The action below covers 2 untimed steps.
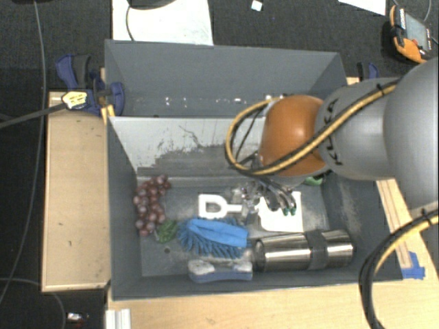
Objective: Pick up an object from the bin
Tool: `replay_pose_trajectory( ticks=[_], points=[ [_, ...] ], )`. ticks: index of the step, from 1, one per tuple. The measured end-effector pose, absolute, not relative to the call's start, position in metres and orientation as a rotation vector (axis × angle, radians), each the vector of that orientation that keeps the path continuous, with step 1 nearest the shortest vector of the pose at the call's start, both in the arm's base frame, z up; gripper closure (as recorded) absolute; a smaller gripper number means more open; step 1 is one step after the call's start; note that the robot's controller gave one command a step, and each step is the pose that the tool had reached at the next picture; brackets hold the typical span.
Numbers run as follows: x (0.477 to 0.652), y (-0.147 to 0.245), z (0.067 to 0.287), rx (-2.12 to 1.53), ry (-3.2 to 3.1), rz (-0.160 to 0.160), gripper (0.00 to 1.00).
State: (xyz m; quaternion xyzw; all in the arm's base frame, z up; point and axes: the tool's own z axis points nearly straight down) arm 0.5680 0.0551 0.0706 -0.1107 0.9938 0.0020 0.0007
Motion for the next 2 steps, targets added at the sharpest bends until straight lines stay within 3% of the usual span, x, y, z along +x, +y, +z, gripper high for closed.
replay_pose_trajectory(
  ticks=[2],
  points=[
    [0.569,0.055,0.122,-0.345,3.112,0.006,1.00]
  ],
)
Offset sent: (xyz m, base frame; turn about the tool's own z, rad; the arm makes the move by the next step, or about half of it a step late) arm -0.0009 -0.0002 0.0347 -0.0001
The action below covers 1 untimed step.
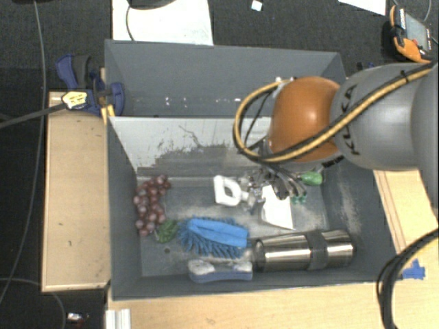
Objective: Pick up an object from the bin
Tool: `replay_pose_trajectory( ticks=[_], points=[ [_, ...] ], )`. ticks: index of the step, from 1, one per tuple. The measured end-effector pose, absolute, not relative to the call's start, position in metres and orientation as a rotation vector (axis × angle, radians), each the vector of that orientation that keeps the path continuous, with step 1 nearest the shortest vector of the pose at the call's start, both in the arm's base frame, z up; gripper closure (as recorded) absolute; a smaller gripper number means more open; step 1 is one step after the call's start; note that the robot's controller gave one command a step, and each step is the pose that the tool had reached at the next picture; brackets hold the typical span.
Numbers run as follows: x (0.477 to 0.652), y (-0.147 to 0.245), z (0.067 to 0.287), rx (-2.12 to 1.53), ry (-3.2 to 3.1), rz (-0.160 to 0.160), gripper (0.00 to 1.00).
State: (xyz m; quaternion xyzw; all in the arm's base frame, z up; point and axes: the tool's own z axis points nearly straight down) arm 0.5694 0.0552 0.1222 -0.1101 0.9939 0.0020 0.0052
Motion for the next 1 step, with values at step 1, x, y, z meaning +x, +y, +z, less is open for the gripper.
replay_pose_trajectory(
  ticks=[1],
  points=[
    [0.5671,0.0550,0.1410,-0.345,3.121,0.006,1.00]
  ],
)
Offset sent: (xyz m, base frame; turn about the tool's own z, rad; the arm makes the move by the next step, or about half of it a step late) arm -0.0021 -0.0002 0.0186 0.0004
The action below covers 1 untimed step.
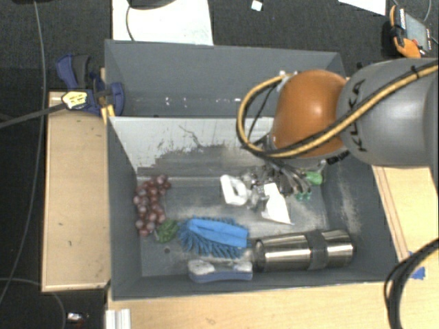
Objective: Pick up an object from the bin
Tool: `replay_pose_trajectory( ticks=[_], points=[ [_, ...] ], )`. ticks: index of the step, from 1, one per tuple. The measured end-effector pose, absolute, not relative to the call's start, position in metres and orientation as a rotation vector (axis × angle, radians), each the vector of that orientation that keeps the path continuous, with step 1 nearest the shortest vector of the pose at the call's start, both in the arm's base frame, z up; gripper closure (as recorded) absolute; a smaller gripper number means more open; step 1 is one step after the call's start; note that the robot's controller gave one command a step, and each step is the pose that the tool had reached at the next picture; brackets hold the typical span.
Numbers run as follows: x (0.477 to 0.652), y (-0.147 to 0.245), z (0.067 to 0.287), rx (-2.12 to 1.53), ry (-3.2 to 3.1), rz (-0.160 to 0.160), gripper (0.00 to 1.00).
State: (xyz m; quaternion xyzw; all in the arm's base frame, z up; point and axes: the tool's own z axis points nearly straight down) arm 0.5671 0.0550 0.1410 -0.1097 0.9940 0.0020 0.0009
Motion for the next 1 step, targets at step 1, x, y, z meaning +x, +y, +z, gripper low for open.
replay_pose_trajectory(
  ticks=[1],
  points=[
    [0.5679,0.0551,0.1687,-0.343,3.118,0.007,1.00]
  ],
)
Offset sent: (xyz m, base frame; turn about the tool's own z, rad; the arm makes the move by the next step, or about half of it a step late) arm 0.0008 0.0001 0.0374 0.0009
